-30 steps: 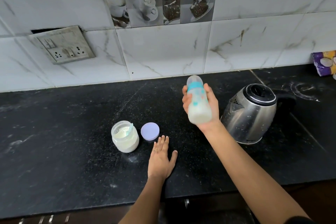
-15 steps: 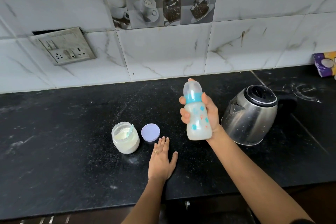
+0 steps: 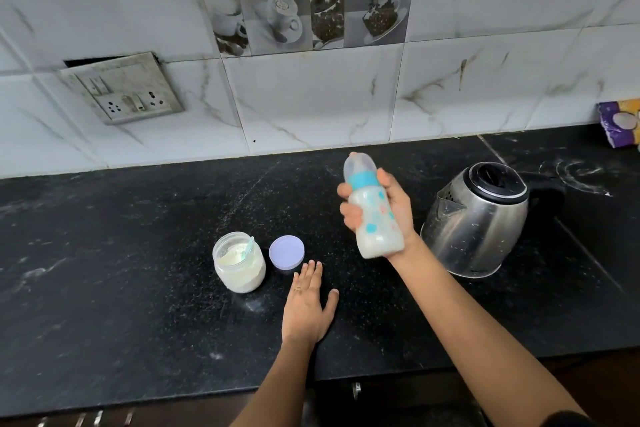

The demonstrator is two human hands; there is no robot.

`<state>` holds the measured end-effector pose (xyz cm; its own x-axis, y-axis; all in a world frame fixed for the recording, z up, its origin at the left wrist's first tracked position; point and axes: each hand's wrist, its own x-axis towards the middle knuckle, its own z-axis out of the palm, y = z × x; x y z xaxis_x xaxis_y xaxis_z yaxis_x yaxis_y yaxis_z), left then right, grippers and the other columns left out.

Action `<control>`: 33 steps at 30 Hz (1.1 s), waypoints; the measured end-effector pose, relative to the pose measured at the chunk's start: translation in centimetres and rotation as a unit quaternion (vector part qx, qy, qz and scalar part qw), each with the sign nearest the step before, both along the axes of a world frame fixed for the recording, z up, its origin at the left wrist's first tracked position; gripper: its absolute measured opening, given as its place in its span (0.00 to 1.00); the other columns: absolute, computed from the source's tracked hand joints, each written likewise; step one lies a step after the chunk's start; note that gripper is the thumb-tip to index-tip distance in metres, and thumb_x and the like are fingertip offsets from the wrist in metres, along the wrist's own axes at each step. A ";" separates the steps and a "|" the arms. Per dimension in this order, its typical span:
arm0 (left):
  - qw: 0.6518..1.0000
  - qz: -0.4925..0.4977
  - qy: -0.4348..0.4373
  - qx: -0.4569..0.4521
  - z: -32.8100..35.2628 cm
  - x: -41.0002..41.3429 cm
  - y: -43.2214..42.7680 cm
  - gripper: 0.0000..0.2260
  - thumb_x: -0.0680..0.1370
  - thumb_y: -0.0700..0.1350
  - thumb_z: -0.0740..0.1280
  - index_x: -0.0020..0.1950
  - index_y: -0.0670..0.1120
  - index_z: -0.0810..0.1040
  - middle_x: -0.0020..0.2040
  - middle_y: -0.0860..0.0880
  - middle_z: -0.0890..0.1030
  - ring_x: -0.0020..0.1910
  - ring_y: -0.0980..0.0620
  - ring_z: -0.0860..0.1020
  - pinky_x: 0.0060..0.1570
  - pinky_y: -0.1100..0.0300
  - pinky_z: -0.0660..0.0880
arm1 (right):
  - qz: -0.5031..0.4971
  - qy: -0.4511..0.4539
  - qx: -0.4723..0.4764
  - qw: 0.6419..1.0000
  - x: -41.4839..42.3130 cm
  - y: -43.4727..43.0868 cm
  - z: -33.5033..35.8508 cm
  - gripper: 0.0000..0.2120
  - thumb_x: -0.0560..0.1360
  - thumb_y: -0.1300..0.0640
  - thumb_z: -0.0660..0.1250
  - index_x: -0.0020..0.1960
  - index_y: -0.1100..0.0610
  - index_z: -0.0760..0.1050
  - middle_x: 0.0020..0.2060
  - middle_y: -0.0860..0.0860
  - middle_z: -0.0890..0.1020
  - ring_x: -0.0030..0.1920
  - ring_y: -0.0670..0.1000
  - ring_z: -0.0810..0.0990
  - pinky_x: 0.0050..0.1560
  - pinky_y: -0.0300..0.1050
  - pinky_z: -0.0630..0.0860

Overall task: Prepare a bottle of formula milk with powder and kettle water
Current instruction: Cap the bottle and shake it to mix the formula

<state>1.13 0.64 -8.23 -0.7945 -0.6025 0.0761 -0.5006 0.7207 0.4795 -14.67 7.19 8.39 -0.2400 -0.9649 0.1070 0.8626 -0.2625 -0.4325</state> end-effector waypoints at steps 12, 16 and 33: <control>1.000 -0.001 -0.007 -0.004 -0.3 0.0 0.0 0.29 0.81 0.57 0.54 0.79 0.47 0.52 0.79 0.51 0.52 0.77 0.57 0.46 0.72 0.66 0.35 | -0.031 0.026 0.011 0.999 0.1 0.2 -0.2 0.28 0.64 0.53 0.77 0.59 0.59 0.71 0.43 0.57 0.79 0.32 0.53 0.78 0.32 0.44 0.78; 1.000 0.000 -0.007 -0.002 -0.1 0.0 0.0 0.29 0.81 0.57 0.54 0.79 0.48 0.52 0.79 0.51 0.52 0.77 0.57 0.46 0.73 0.65 0.36 | -0.043 -0.063 0.031 0.997 -0.4 0.2 -1.1 0.31 0.58 0.55 0.81 0.55 0.61 0.70 0.41 0.57 0.79 0.32 0.54 0.80 0.33 0.44 0.80; 1.000 0.001 -0.008 0.002 -0.1 0.1 0.1 0.29 0.81 0.57 0.55 0.78 0.47 0.52 0.79 0.51 0.53 0.77 0.57 0.46 0.73 0.64 0.37 | -0.052 -0.078 0.091 0.991 -0.7 1.2 -2.9 0.32 0.55 0.55 0.82 0.53 0.61 0.72 0.40 0.55 0.79 0.32 0.53 0.80 0.33 0.43 0.80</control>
